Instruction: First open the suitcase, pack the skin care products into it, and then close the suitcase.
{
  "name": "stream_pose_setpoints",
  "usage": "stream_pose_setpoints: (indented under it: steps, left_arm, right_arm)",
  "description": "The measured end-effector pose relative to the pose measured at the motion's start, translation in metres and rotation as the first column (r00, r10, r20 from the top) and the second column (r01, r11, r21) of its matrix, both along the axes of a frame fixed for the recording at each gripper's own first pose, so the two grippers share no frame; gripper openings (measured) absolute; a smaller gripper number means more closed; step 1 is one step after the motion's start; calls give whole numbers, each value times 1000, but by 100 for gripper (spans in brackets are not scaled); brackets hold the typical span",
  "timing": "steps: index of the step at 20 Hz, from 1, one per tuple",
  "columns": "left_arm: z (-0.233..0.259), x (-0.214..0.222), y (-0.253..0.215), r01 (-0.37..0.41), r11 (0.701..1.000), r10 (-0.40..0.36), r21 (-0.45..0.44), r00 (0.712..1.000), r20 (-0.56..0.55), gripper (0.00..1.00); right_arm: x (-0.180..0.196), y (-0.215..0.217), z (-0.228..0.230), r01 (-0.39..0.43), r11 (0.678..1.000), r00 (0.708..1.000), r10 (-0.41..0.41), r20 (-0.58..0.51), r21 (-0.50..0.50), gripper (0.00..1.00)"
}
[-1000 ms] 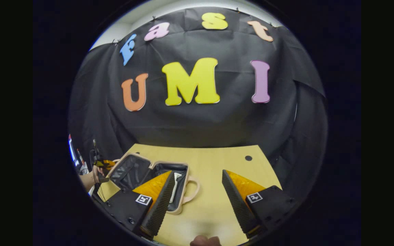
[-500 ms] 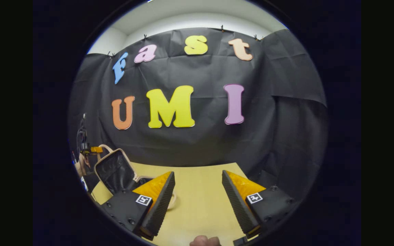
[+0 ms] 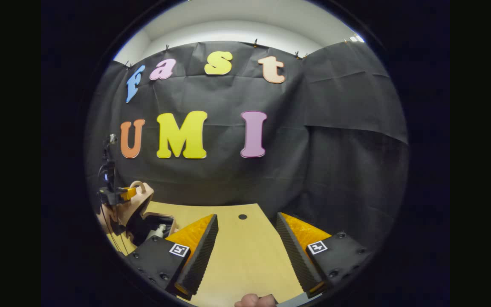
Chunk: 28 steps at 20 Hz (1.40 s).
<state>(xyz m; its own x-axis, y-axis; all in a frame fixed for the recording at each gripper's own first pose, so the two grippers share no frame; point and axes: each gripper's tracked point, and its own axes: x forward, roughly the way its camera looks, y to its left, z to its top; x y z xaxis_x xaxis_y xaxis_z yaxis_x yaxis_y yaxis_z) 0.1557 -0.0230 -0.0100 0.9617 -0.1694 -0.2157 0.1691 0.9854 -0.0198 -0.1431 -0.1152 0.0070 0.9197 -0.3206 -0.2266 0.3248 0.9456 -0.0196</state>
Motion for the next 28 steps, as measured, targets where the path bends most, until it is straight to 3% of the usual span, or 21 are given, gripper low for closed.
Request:
stream_pose_setpoints:
  steps: [3, 9, 13, 17, 20, 21, 22, 23, 26, 27, 28]
  left_arm:
    - [-49, 8, -48, 54, 998, -52, 35, 996, -68, 6]
    - [-128, 14, -89, 77, 991, -56, 111, 982, -181, 6]
    - [-160, 10, -96, 69, 986, -31, 150, 970, -243, 6]
    - [-176, 9, -106, 65, 989, -19, 135, 950, -312, 15]
    - [-177, 2, -114, 79, 990, -31, 120, 933, -358, 33]
    - [-174, -1, -116, 80, 992, -37, 101, 928, -371, 49]
    - [-168, -8, -115, 71, 995, -38, 70, 920, -391, 45]
    - [-157, -17, -117, 60, 998, -42, 31, 915, -401, 49]
    - [-87, -23, -109, 38, 998, -51, -49, 949, -312, 74]
    - [-50, -20, -95, 19, 999, -31, -49, 970, -242, 92]
    - [-20, -19, -85, 8, 999, -17, -48, 983, -184, 97]
  right_arm:
    - [-22, -31, -10, 67, 998, 997, -67, -40, -1, 77]
    - [-44, -76, -34, 161, 987, 981, -157, -113, 29, 81]
    - [-43, -82, -46, 164, 985, 979, -157, -130, 44, 81]
    - [-27, -75, -53, 119, 990, 984, -108, -141, 72, 81]
    - [-3, -67, -47, 73, 995, 991, -64, -119, 73, 78]
    - [6, -60, -45, 51, 996, 993, -43, -110, 73, 78]
    - [16, -53, -43, 26, 997, 994, -19, -103, 71, 81]
    - [28, -46, -41, -1, 998, 995, 7, -97, 69, 81]
    - [69, -17, -18, -83, 994, 995, 87, -48, 71, 81]
    - [86, -2, -2, -123, 990, 992, 124, -10, 69, 81]
    - [100, 11, 12, -156, 986, 988, 155, 22, 64, 81]
